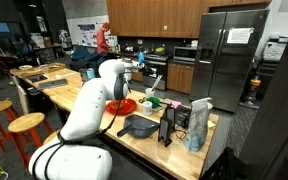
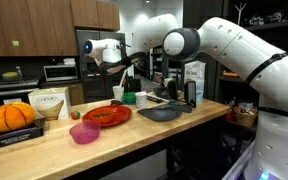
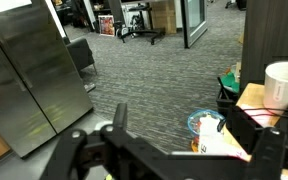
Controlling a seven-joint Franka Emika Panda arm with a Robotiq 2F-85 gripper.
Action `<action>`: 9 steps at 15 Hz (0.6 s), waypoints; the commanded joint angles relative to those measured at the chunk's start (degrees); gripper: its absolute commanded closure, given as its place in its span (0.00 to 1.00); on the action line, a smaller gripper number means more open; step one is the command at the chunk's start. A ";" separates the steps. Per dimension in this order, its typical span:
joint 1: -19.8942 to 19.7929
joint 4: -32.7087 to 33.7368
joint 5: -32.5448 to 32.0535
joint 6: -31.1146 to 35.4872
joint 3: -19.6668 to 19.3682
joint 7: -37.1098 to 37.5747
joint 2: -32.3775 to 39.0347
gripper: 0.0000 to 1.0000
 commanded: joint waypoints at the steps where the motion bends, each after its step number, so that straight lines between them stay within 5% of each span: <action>1: 0.69 0.44 -0.48 -1.31 -0.34 -0.08 -2.23 0.00; 9: 1.79 0.25 0.10 -4.09 0.10 1.97 -6.67 0.00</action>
